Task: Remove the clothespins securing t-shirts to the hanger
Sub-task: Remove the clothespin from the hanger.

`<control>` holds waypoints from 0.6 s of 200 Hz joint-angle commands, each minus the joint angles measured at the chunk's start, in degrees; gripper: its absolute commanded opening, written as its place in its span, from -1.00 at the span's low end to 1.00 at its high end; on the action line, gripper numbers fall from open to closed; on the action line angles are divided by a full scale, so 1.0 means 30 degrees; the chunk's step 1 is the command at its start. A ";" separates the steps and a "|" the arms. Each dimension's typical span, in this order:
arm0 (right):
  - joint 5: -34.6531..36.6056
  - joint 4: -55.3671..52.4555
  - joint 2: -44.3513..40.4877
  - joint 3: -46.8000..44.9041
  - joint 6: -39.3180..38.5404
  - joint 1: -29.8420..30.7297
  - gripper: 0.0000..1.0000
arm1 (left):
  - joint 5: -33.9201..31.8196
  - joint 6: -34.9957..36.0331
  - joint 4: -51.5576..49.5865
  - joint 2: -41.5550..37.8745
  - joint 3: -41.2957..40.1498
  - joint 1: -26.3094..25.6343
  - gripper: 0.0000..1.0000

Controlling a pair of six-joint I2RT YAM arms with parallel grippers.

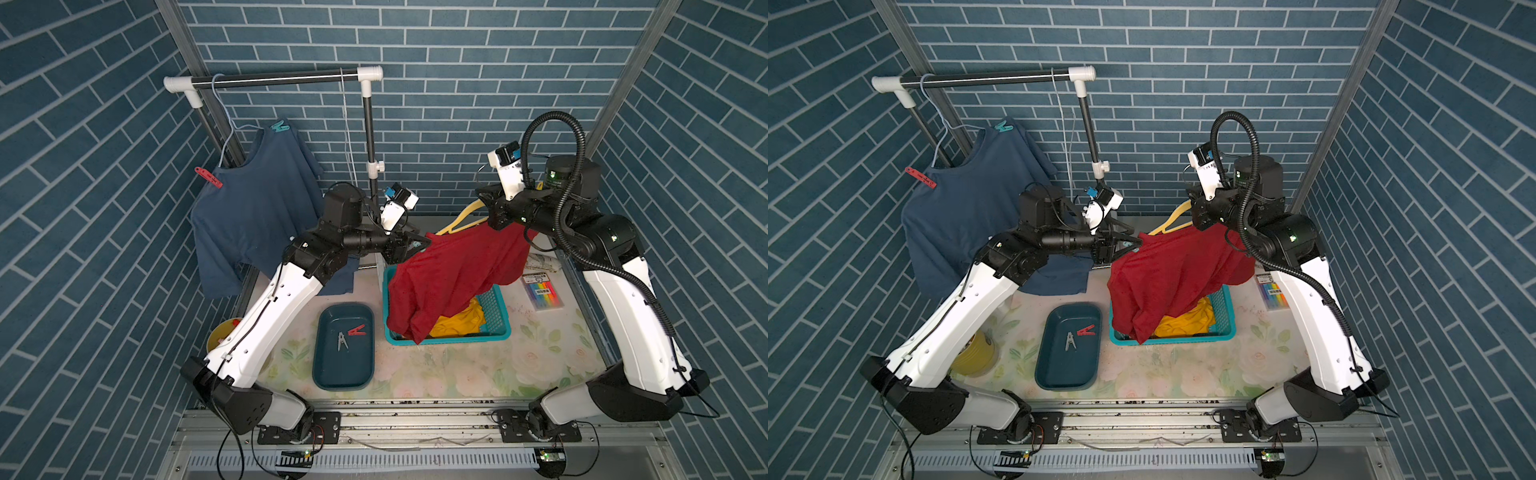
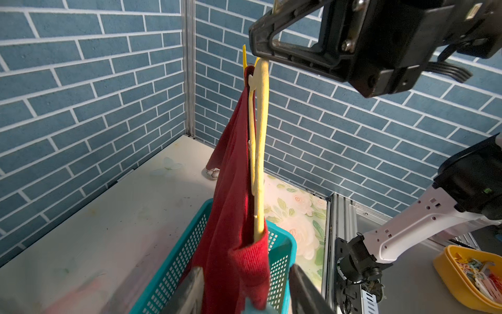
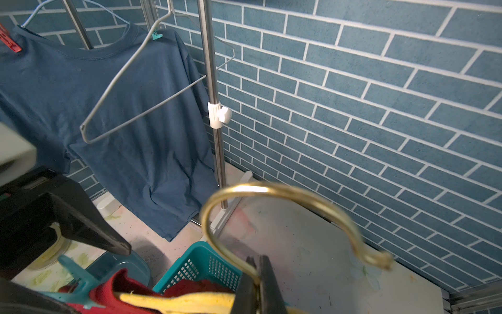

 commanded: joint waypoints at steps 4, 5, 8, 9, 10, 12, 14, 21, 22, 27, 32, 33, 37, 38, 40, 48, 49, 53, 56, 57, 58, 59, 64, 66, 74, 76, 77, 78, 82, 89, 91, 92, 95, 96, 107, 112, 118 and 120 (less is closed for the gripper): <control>0.0249 0.1367 -0.0749 -0.0099 -0.0928 0.0000 -1.00 | 0.0167 -0.0040 0.0004 -0.0498 0.0212 -0.0133 0.10; 0.0249 0.1354 -0.0749 -0.0107 -0.0928 0.0007 -1.00 | 0.0165 -0.0040 -0.0004 -0.0497 0.0211 -0.0126 0.10; 0.0597 0.1343 -0.0749 -0.0125 -0.0953 0.0010 -1.00 | 0.0137 -0.0014 -0.0036 -0.0533 0.0191 -0.0141 0.10; 0.0643 0.1342 -0.0749 -0.0134 -0.0955 -0.0002 -1.00 | 0.0135 -0.0012 -0.0053 -0.0544 0.0200 -0.0144 0.10; 0.0666 0.1342 -0.0749 -0.0139 -0.0956 0.0006 -1.00 | 0.0134 0.0004 -0.0061 -0.0549 0.0205 -0.0131 0.10; 0.0646 0.1349 -0.0749 -0.0165 -0.0971 0.0012 -1.00 | 0.0148 0.0015 -0.0104 -0.0553 0.0186 -0.0122 0.10; 0.0693 0.1373 -0.0749 -0.0171 -0.0983 0.0021 -1.00 | 0.0159 0.0033 -0.0122 -0.0598 0.0182 -0.0134 0.10; 0.0729 0.1380 -0.0779 -0.0173 -0.1008 0.0010 -1.00 | 0.0260 0.0198 -0.0277 -0.0610 0.0198 -0.0119 0.08; 0.0753 0.1376 -0.0778 -0.0173 -0.1012 0.0012 -1.00 | 0.0285 0.0211 -0.0291 -0.0612 0.0189 -0.0118 0.08; 0.0750 0.1398 -0.0778 -0.0200 -0.1038 -0.0001 -1.00 | 0.0359 0.0328 -0.0405 -0.0641 0.0235 -0.0118 0.07; 0.0802 0.1416 -0.0778 -0.0180 -0.1059 0.0014 -1.00 | 0.0368 0.0341 -0.0499 -0.0650 0.0226 -0.0118 0.04; 0.0789 0.1423 -0.0778 -0.0191 -0.1067 0.0000 -1.00 | 0.0353 0.0341 -0.0519 -0.0646 0.0232 -0.0133 0.04; 0.0798 0.1416 -0.0778 -0.0197 -0.1074 0.0012 -1.00 | 0.0367 0.0342 -0.0558 -0.0676 0.0238 -0.0121 0.01; 0.0802 0.1423 -0.0778 -0.0200 -0.1089 -0.0001 -1.00 | 0.0353 0.0356 -0.0563 -0.0674 0.0239 -0.0120 0.00; 0.0849 0.1428 -0.0778 -0.0195 -0.1114 0.0011 -1.00 | 0.0357 0.0345 -0.0589 -0.0694 0.0224 -0.0126 -0.01; 0.0917 0.1398 -0.0778 -0.0190 -0.1176 0.0011 -1.00 | 0.0367 0.0342 -0.0643 -0.0716 0.0239 -0.0137 -0.08; 0.0920 0.1399 -0.0778 -0.0197 -0.1184 0.0013 -1.00 | 0.0367 0.0342 -0.0664 -0.0723 0.0239 -0.0128 -0.09; 0.0991 0.1424 -0.0778 -0.0184 -0.1206 0.0011 -1.00 | 0.0368 0.0342 -0.0717 -0.0726 0.0224 -0.0119 -0.13; 0.0953 0.1458 -0.0778 -0.0204 -0.1219 0.0007 -1.00 | 0.0368 0.0367 -0.0759 -0.0708 0.0230 -0.0126 -0.16; 0.0982 0.1458 -0.0778 -0.0218 -0.1234 0.0011 -1.00 | 0.0368 0.0369 -0.0780 -0.0704 0.0234 -0.0122 -0.17; 0.0997 0.1459 -0.0778 -0.0225 -0.1228 -0.0002 -1.00 | 0.0368 0.0370 -0.0791 -0.0703 0.0251 -0.0120 -0.18; 0.1004 0.1459 -0.0778 -0.0229 -0.1224 0.0006 -1.00 | 0.0368 0.0370 -0.0812 -0.0702 0.0260 -0.0134 -0.20; 0.1038 0.1454 -0.0778 -0.0231 -0.1221 0.0014 -1.00 | 0.0392 0.0371 -0.0899 -0.0691 0.0268 -0.0119 -0.26; 0.1040 0.1436 -0.0778 -0.0232 -0.1221 0.0000 -1.00 | 0.0396 0.0371 -0.0914 -0.0677 0.0290 -0.0119 -0.28; 0.1040 0.1484 -0.0806 -0.0276 -0.1241 -0.0001 -1.00 | 0.0375 0.0364 -0.1028 -0.0666 0.0337 -0.0118 -0.37; 0.1040 0.1487 -0.0807 -0.0287 -0.1240 0.0011 -1.00 | 0.0392 0.0369 -0.1056 -0.0648 0.0351 -0.0118 -0.40; 0.1040 0.1502 -0.0807 -0.0303 -0.1245 0.0013 -1.00 | 0.0394 0.0385 -0.1061 -0.0660 0.0354 -0.0118 -0.41; 0.1040 0.1495 -0.0807 -0.0312 -0.1233 0.0014 -1.00 | 0.0396 0.0392 -0.1064 -0.0651 0.0355 -0.0118 -0.43; 0.1040 0.1540 -0.0807 -0.0329 -0.1234 0.0000 -1.00 | 0.0390 0.0372 -0.1071 -0.0665 0.0382 -0.0133 -0.48; 0.1040 0.1525 -0.0820 -0.0373 -0.1246 -0.0003 -1.00 | 0.0393 0.0371 -0.1073 -0.0678 0.0382 -0.0120 -0.58; 0.1026 0.1534 -0.0833 -0.0377 -0.1249 -0.0012 -1.00 | 0.0389 0.0371 -0.1068 -0.0695 0.0384 -0.0119 -0.61; 0.1033 0.1540 -0.0820 -0.0378 -0.1235 0.0001 -1.00 | 0.0408 0.0371 -0.1082 -0.0713 0.0399 -0.0133 -0.63; 0.1010 0.1546 -0.0827 -0.0404 -0.1244 0.0013 -1.00 | 0.0402 0.0371 -0.1068 -0.0732 0.0391 -0.0124 -0.67; 0.0996 0.1532 -0.0832 -0.0406 -0.1233 0.0014 -1.00 | 0.0400 0.0371 -0.1067 -0.0731 0.0403 -0.0121 -0.69; 0.1029 0.1528 -0.0837 -0.0448 -0.1240 0.0015 -1.00 | 0.0404 0.0371 -0.1089 -0.0751 0.0448 -0.0118 -0.88; 0.1050 0.1524 -0.0837 -0.0465 -0.1247 0.0007 -1.00 | 0.0414 0.0371 -0.1067 -0.0734 0.0502 -0.0118 -0.93; 0.1069 0.1541 -0.0862 -0.0494 -0.1234 0.0012 -1.00 | 0.0404 0.0396 -0.1120 -0.0773 0.0547 -0.0124 -0.97; 0.1069 0.1538 -0.0865 -0.0495 -0.1246 0.0014 -1.00 | 0.0384 0.0399 -0.1131 -0.0800 0.0557 -0.0120 -0.98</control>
